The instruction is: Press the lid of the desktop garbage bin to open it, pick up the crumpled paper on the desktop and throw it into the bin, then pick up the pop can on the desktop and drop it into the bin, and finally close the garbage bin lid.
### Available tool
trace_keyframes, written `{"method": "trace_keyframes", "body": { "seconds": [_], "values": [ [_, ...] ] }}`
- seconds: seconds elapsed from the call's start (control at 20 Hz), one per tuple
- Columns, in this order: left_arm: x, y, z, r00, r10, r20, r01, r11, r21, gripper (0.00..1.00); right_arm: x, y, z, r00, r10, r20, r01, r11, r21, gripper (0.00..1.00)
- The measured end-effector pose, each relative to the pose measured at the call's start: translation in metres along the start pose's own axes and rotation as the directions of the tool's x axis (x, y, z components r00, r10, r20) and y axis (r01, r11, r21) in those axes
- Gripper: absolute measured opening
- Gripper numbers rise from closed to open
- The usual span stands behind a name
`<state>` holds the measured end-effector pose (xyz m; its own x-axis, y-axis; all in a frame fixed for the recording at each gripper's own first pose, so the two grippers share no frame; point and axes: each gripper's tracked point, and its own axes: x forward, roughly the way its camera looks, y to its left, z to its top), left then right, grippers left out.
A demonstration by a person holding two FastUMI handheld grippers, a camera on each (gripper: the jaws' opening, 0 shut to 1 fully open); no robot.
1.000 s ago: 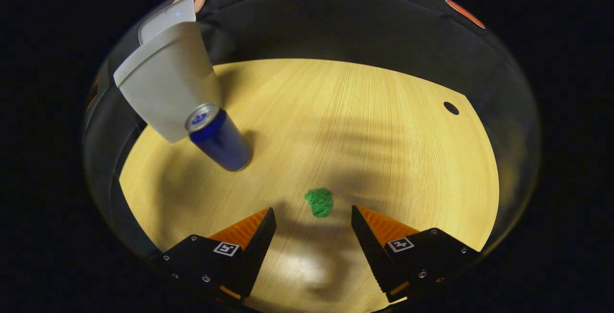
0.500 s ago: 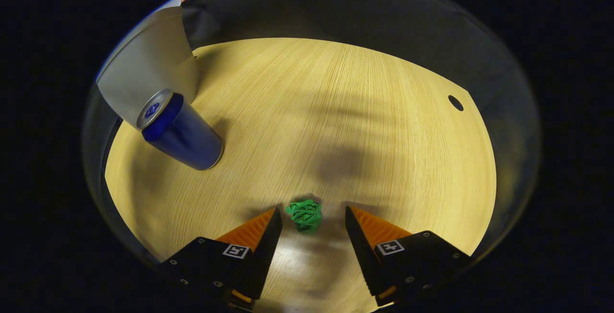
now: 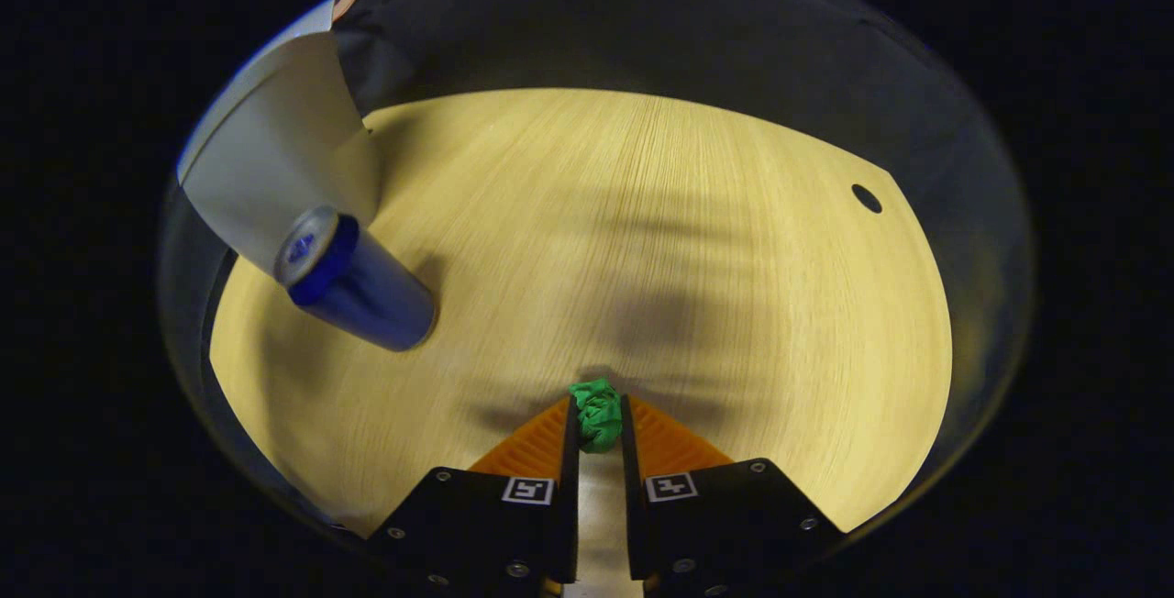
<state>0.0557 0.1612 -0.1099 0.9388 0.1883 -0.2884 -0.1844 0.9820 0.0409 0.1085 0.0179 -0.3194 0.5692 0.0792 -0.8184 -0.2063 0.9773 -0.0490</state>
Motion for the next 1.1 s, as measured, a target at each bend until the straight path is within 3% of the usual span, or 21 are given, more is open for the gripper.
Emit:
{"method": "trace_keyframes", "body": {
  "seconds": [0.15,0.25,0.4,0.6,0.7,0.85,1.1],
  "values": [
    [-0.006,0.002,0.006,1.000,-0.005,0.016,0.005,1.000,-0.029,0.95,-0.052,0.007,0.062,0.989,0.036,0.141,-0.040,0.999,0.025,0.21],
    [-0.012,0.005,0.010,0.999,-0.008,0.033,0.010,0.998,-0.055,0.95,-0.084,0.015,0.108,0.963,0.076,0.258,-0.081,0.997,0.011,0.21],
    [-0.024,0.014,0.017,0.999,-0.002,0.053,0.006,0.997,-0.080,0.94,-0.135,0.048,0.167,0.902,0.163,0.401,-0.155,0.987,-0.052,0.21],
    [-0.042,0.038,0.018,0.997,0.025,0.071,-0.018,0.996,-0.087,0.95,-0.198,0.116,0.232,0.786,0.351,0.509,-0.292,0.936,-0.195,0.21],
    [-0.049,0.051,0.012,0.997,0.039,0.063,-0.033,0.995,-0.090,0.95,-0.203,0.145,0.252,0.758,0.401,0.514,-0.303,0.915,-0.267,0.21],
    [-0.058,0.078,0.007,0.996,0.067,0.060,-0.061,0.993,-0.100,0.95,-0.180,0.200,0.265,0.766,0.432,0.476,-0.269,0.888,-0.373,0.21],
    [-0.067,0.112,0.003,0.994,0.095,0.051,-0.088,0.988,-0.127,0.95,-0.126,0.211,0.265,0.844,0.393,0.366,-0.252,0.892,-0.376,0.22]
  ]
}}
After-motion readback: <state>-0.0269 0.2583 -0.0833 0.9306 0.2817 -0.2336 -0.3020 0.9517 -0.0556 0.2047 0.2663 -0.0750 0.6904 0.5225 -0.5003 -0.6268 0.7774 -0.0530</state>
